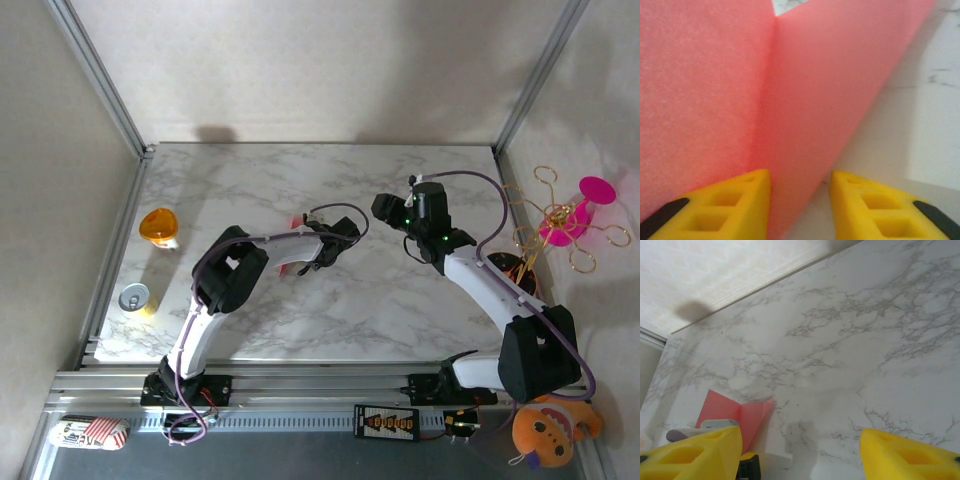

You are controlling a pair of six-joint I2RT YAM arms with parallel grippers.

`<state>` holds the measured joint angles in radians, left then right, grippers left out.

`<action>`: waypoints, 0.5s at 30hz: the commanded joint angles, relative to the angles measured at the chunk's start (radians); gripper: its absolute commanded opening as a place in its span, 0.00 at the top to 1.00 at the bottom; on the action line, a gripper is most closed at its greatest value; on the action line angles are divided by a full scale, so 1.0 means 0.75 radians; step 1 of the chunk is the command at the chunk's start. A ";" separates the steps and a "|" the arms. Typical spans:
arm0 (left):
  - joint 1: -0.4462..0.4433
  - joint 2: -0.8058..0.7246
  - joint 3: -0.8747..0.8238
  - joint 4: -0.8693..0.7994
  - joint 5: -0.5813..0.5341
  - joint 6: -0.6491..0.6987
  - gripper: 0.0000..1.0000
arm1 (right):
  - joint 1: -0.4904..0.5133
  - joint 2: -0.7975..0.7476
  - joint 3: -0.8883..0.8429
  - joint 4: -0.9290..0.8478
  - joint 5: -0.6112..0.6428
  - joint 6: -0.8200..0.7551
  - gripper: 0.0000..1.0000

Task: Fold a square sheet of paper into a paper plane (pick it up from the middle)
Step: Turn over the paper at the center of the table.

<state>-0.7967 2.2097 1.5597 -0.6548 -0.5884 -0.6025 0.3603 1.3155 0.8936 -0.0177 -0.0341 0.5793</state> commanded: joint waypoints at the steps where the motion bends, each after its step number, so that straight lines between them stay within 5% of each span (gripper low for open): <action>1: -0.048 -0.106 -0.040 0.138 0.220 -0.056 0.58 | -0.020 -0.009 -0.026 0.027 0.057 0.051 0.36; 11: -0.110 -0.368 -0.285 0.559 0.785 -0.167 0.45 | -0.034 -0.014 -0.040 0.025 0.105 0.097 0.33; 15: -0.070 -0.522 -0.412 0.655 0.848 -0.197 0.46 | -0.043 0.008 -0.040 0.038 0.038 0.086 0.31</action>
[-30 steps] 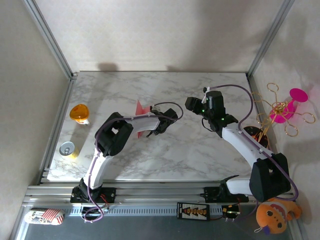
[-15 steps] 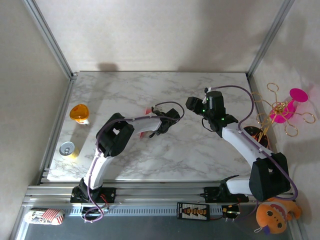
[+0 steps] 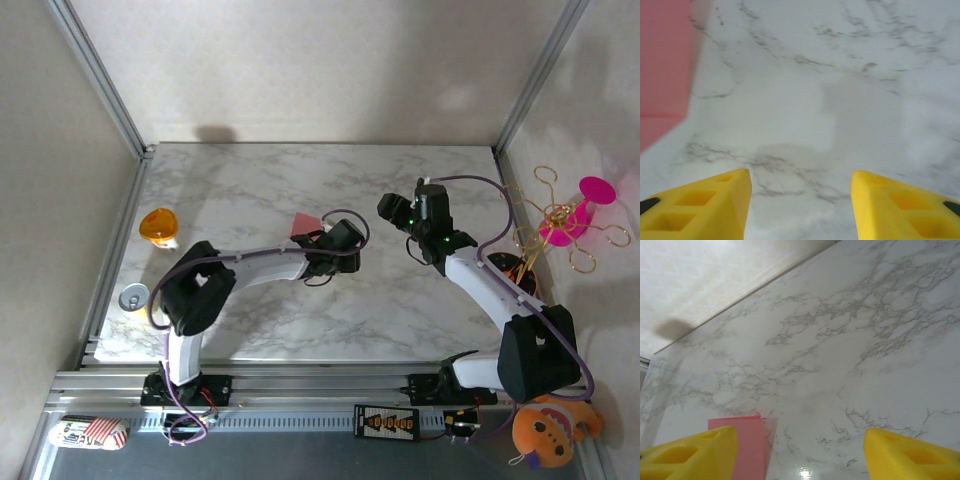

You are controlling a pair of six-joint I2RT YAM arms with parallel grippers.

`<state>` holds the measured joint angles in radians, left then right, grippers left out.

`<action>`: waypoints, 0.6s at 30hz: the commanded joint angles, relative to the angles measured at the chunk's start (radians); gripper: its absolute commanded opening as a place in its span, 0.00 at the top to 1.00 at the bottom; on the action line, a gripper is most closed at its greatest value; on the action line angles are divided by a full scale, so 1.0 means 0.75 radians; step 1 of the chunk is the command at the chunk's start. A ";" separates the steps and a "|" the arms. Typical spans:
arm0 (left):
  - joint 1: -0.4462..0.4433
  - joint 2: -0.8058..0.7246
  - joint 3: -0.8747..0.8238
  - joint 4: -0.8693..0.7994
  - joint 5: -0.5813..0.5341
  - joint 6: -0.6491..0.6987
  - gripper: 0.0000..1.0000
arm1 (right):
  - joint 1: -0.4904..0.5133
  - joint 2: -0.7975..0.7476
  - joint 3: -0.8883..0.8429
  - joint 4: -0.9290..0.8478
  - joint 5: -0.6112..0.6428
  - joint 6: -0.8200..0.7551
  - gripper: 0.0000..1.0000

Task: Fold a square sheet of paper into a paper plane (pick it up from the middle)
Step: Turn over the paper at the center of the table.

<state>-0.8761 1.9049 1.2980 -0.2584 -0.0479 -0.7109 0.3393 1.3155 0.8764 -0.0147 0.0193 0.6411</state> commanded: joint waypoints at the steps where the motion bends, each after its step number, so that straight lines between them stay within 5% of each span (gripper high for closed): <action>1: 0.062 -0.154 -0.107 0.149 0.131 -0.059 0.47 | -0.014 0.014 -0.019 0.044 -0.048 -0.007 0.28; 6: 0.209 -0.237 -0.278 0.217 0.138 -0.095 0.56 | -0.015 0.045 -0.052 0.106 -0.116 -0.018 0.01; 18: 0.384 -0.108 -0.332 0.194 0.032 -0.122 0.69 | -0.013 0.152 -0.053 0.136 -0.290 -0.006 0.01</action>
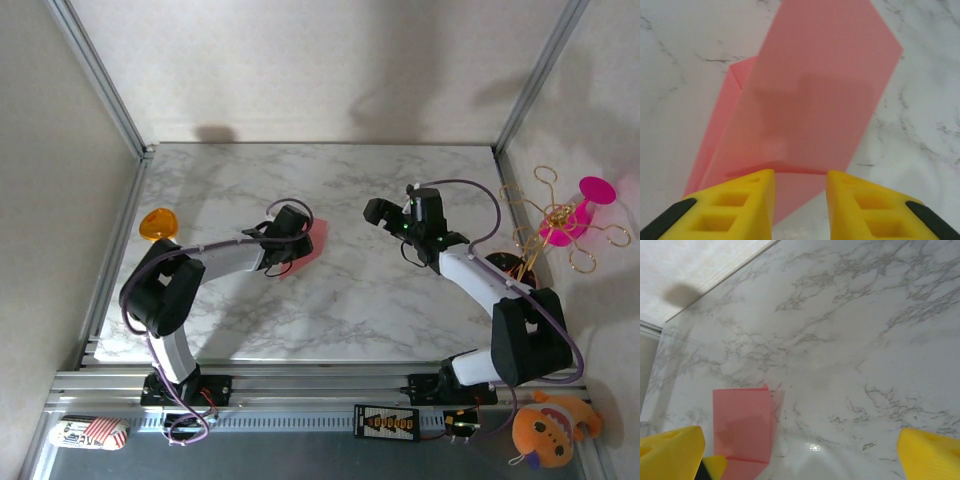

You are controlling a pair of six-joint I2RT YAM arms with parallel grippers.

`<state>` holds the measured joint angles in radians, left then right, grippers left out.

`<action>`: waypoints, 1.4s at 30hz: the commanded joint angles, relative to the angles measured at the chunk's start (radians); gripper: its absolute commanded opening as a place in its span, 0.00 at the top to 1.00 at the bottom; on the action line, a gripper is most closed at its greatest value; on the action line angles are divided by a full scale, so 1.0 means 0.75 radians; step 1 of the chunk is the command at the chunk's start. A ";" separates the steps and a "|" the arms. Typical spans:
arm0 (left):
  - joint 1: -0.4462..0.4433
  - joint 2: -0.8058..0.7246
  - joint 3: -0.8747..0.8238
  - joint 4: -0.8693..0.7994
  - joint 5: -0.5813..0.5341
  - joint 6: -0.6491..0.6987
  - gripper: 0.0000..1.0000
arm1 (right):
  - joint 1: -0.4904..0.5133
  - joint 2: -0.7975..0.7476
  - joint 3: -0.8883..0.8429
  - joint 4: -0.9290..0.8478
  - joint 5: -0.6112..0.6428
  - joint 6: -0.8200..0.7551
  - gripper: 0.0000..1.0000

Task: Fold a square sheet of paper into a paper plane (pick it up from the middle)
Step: Turn over the paper at the center of the table, then fold the wing for the fifth time at the center of the table.

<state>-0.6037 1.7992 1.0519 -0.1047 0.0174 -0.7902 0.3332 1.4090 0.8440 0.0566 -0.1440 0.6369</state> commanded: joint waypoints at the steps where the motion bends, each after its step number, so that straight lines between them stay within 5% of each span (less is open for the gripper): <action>1: 0.025 0.046 -0.002 -0.010 -0.061 -0.016 0.70 | -0.007 0.041 -0.009 0.045 -0.092 0.005 0.01; 9: 0.050 0.090 -0.006 -0.025 -0.092 0.002 0.74 | 0.006 0.106 -0.005 0.066 -0.169 0.046 0.05; 18: 0.055 0.122 -0.046 0.090 0.121 0.081 0.78 | 0.035 0.171 0.022 0.037 -0.196 0.085 0.08; 27: -0.097 0.215 0.064 0.099 0.199 0.169 0.80 | 0.038 0.149 -0.038 0.035 -0.183 0.177 0.11; 42: -0.107 0.068 0.069 0.063 0.139 0.092 0.79 | 0.051 0.164 -0.156 0.075 -0.258 0.326 0.22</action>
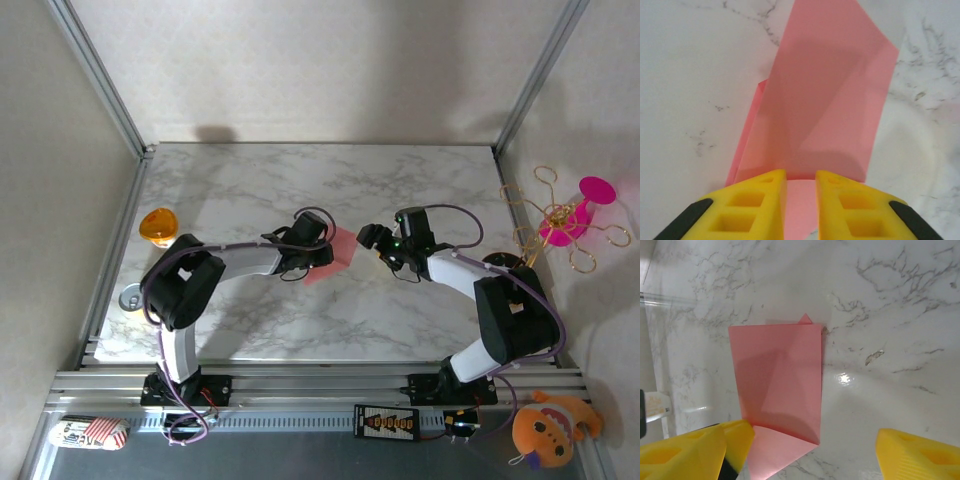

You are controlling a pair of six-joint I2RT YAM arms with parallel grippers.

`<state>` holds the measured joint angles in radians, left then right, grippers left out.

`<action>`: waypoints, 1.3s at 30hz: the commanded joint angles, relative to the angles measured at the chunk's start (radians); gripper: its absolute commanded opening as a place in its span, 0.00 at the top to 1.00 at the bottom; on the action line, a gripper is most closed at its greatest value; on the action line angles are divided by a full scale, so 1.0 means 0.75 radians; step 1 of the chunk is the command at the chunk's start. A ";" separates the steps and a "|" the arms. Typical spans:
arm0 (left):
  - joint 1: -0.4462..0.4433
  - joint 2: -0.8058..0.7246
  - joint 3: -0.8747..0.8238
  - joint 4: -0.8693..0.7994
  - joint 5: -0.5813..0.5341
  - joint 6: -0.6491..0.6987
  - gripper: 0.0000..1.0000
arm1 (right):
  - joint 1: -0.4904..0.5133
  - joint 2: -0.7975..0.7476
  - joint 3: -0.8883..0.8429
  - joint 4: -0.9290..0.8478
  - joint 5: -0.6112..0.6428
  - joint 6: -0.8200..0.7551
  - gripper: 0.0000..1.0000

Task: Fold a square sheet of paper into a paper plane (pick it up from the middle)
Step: Fold the wing for the fifth time at the center of the table.

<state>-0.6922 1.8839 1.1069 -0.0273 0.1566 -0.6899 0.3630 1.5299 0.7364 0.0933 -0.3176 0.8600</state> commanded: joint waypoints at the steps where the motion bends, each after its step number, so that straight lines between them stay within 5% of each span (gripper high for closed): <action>1: 0.012 -0.042 -0.012 -0.042 -0.051 -0.052 0.80 | 0.013 0.009 -0.012 0.027 -0.030 0.030 0.22; 10: 0.021 0.029 -0.025 -0.072 -0.083 -0.104 0.87 | 0.033 0.046 -0.006 0.029 -0.070 0.065 0.25; 17: 0.027 0.079 -0.035 -0.066 -0.096 -0.124 0.90 | 0.096 0.147 0.063 -0.041 -0.107 0.126 0.41; 39: 0.041 0.067 -0.085 -0.035 -0.076 -0.127 0.91 | 0.194 0.319 0.164 0.054 -0.225 0.230 0.60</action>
<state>-0.6758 1.9270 1.0775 -0.0097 0.1097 -0.7757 0.5011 1.7527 0.8417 0.0872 -0.4488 1.0187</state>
